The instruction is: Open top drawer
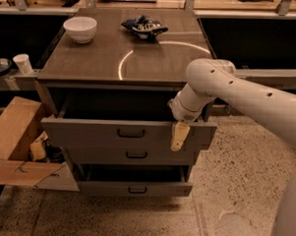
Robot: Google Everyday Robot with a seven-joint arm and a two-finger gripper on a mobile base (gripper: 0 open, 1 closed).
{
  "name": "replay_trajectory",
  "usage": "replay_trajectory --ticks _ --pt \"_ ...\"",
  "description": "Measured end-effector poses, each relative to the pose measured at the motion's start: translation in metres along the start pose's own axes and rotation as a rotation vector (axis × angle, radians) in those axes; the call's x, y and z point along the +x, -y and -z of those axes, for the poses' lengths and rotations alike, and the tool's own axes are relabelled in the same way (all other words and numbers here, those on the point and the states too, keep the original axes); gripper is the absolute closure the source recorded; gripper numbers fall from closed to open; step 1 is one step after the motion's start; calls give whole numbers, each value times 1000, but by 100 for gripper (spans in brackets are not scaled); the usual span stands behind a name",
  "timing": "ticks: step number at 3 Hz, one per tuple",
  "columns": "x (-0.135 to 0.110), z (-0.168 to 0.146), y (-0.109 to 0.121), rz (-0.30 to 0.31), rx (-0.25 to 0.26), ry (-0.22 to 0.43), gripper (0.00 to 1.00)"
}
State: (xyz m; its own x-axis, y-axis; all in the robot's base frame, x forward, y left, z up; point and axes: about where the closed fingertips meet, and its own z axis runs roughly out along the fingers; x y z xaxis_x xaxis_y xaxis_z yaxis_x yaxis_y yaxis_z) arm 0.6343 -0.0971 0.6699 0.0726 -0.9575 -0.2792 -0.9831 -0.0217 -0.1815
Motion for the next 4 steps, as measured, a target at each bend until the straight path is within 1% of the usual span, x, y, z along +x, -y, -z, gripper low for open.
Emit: replay_trajectory --ticks 1,2,3,4 --pt "-2 -4 -9 22 -40 5 0" --pt "-3 -4 -44 72 -173 -7 0" --pt "-1 1 -67 93 -266 -33 0" --pt "5 4 -88 97 -351 -66 19"
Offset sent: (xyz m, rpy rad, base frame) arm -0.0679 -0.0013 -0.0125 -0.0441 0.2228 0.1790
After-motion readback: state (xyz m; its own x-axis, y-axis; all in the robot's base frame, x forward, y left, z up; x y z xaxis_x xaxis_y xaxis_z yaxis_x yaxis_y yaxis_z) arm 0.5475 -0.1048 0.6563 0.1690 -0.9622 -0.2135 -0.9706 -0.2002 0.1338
